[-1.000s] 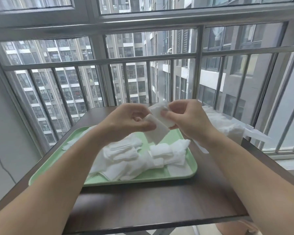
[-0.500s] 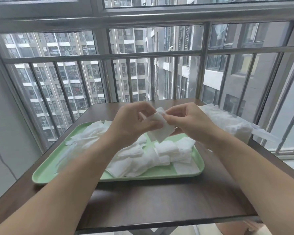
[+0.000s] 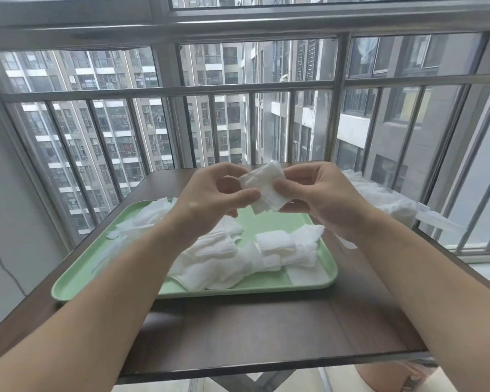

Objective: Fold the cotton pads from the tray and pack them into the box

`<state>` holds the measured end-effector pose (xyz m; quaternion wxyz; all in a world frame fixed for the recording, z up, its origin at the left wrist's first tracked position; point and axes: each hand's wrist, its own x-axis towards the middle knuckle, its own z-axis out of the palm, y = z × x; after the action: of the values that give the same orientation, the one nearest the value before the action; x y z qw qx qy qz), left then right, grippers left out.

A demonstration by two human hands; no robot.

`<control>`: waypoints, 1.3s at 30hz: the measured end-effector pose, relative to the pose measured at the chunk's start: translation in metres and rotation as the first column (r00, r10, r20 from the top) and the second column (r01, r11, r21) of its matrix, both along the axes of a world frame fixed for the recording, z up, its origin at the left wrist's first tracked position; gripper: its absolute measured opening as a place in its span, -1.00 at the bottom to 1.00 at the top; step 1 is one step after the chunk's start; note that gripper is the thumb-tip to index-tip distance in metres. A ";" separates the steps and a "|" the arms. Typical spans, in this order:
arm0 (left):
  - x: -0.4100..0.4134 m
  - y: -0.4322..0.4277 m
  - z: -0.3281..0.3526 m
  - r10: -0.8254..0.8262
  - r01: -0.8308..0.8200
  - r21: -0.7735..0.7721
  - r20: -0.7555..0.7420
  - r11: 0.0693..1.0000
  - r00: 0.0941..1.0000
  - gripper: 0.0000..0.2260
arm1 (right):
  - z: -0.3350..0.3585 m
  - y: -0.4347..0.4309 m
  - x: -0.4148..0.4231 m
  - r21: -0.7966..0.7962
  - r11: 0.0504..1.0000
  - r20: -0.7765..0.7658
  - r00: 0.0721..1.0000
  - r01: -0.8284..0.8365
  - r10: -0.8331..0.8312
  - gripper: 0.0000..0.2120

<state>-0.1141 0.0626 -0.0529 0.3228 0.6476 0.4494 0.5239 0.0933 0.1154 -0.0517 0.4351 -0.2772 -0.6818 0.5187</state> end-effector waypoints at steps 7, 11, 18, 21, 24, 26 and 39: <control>-0.002 -0.001 0.002 0.020 -0.010 -0.065 0.156 0.998 0.988 -0.77 | 0.000 0.003 0.000 -0.040 0.993 -0.115 0.987 0.107 -0.111 -0.72; -0.004 -0.002 0.004 -0.044 0.067 -0.097 0.216 0.993 0.975 -0.88 | 0.001 0.004 0.001 -0.052 0.969 -0.170 0.954 0.241 -0.247 -0.73; 0.007 -0.004 0.004 -0.087 0.094 -0.067 0.103 0.993 0.991 -0.91 | -0.001 0.000 -0.006 -0.045 0.977 -0.064 0.975 0.211 -0.213 -0.81; 0.011 -0.001 0.000 -0.002 0.002 0.006 0.003 1.000 1.000 -0.92 | -0.002 -0.001 -0.009 -0.060 0.986 -0.072 0.985 0.153 -0.157 -0.80; 0.013 0.001 -0.002 0.032 -0.032 0.046 -0.007 0.998 0.999 -0.93 | -0.003 0.000 -0.010 -0.071 0.990 -0.062 0.990 0.122 -0.127 -0.83; 0.013 0.002 -0.002 0.045 -0.045 0.049 -0.001 0.998 0.999 -0.94 | -0.003 0.000 -0.010 -0.076 0.992 -0.053 0.993 0.103 -0.107 -0.83; 0.016 0.012 0.003 0.126 -0.136 0.016 -0.504 0.991 0.854 -0.73 | 0.000 0.005 -0.002 0.062 0.945 -0.078 0.946 0.320 -0.315 -0.84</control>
<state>-0.0982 0.0750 -0.0498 0.1643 0.7265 0.5664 0.3527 0.0913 0.1205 -0.0513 0.5456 -0.3494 -0.6319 0.4253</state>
